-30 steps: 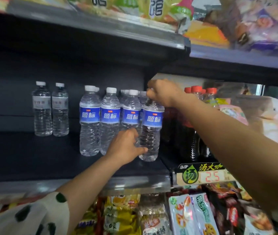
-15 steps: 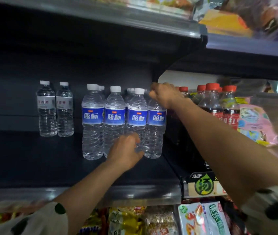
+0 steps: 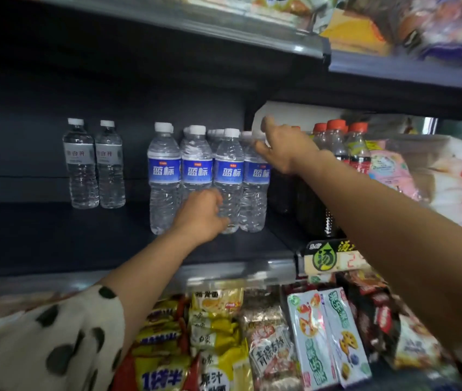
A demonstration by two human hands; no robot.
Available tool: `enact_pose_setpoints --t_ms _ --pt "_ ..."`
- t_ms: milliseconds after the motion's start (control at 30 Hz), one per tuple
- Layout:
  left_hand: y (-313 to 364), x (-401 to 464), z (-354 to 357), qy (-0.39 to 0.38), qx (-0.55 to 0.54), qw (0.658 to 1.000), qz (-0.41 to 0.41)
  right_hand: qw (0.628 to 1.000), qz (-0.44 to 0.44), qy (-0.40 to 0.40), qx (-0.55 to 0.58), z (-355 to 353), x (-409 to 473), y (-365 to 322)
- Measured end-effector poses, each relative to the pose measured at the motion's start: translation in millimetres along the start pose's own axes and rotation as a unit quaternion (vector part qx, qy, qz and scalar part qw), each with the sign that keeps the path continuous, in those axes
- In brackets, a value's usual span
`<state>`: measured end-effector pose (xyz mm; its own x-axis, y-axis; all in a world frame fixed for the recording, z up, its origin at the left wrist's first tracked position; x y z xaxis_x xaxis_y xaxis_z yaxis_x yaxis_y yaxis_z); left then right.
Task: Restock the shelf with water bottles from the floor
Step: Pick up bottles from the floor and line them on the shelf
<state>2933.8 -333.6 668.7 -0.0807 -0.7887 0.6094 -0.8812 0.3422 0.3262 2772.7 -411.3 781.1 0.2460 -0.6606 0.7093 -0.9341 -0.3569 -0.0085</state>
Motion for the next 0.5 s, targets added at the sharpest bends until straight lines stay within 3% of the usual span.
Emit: enact_pose_setpoints --t_ms 200,367,500 --pt "12 -69 -30 0.012 -0.041 0.997 0.06 0.999 -0.025 -0.003 -0.029 -26 -135 -46" --pt "10 -165 -9 -0.086 -0.039 0.99 0.106 0.997 -0.022 -0.074 -0.032 -2 -270 -82" --pt "-5 -246 40 -0.225 -0.029 0.967 0.117 0.981 0.021 -0.189 -0.022 40 -368 -93"
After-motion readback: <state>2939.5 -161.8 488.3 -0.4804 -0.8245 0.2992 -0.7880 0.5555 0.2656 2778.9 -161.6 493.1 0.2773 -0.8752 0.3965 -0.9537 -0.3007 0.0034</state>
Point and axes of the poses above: each hand's wrist, its own x-axis towards the middle knuckle, its own z-axis out of the palm, y = z × x, the point moved 1 cm from there along x, towards the middle knuckle, and after that the axes turned 13 degrees about z, right-handed, at the moved point
